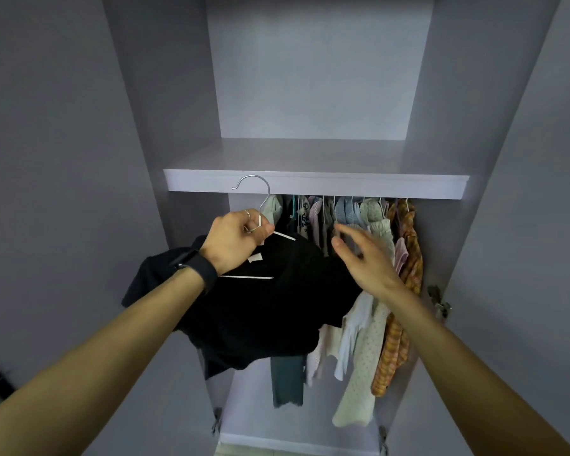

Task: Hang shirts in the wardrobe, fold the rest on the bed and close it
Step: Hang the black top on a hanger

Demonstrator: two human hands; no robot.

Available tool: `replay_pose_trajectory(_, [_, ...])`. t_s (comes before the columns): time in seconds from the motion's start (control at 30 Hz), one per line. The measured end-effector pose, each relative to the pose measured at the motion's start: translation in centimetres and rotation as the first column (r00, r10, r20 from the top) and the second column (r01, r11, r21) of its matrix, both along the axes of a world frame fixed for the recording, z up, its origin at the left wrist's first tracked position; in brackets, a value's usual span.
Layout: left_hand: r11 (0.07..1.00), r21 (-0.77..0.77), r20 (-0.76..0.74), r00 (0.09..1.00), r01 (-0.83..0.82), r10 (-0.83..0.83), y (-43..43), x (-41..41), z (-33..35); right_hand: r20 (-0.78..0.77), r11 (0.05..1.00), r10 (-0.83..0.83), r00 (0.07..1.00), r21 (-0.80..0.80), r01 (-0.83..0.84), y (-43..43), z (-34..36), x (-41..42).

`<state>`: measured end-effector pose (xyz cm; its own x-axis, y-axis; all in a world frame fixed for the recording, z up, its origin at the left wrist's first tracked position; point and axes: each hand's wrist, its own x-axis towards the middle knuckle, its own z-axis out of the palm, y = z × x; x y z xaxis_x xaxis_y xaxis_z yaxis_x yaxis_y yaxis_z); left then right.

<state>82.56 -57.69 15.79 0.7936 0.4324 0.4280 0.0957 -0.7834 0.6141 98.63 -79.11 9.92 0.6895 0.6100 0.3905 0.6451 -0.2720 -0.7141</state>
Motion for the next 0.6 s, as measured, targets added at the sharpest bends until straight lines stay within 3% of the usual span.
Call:
replay_pose_trajectory(0.07, [0.999,-0.016,-0.014,0.999,0.041,-0.042,0.1,-0.3,0.2,-0.072,0.994,0.063,0.995,-0.087,-0.069,-0.4,-0.8,0.3])
replay_pose_trajectory(0.13, [0.998,0.018,-0.04,0.998,0.059,-0.058,0.1,-0.4,0.4,-0.049,0.994,0.068,0.997,-0.081,-0.072,-0.2,-1.8,0.2])
replay_pose_trajectory(0.27, [0.993,0.034,-0.114,0.988,0.112,-0.107,0.4,-0.9,0.3,-0.002,0.996,-0.078,0.997,0.04,0.079,-0.3,-2.4,0.6])
replay_pose_trajectory(0.33, [0.994,0.03,-0.109,0.989,0.108,-0.104,0.6,-1.3,0.1,0.005,0.996,-0.093,0.996,0.004,0.093,-0.6,-2.6,0.7])
replay_pose_trajectory(0.4, [0.996,0.03,-0.073,0.994,0.089,-0.087,0.6,-1.4,-0.1,-0.025,0.996,-0.063,0.998,-0.07,0.061,-1.0,-2.4,0.3])
replay_pose_trajectory(0.5, [0.998,-0.02,-0.037,0.997,0.068,-0.068,0.9,-1.3,-0.4,-0.061,0.996,0.065,0.996,-0.062,-0.069,-1.3,-1.6,-0.6])
replay_pose_trajectory(0.6, [0.998,-0.022,-0.073,0.996,0.058,-0.059,1.0,-1.0,-0.9,0.173,0.982,0.12,0.978,-0.165,-0.091,-1.1,-2.0,-1.4])
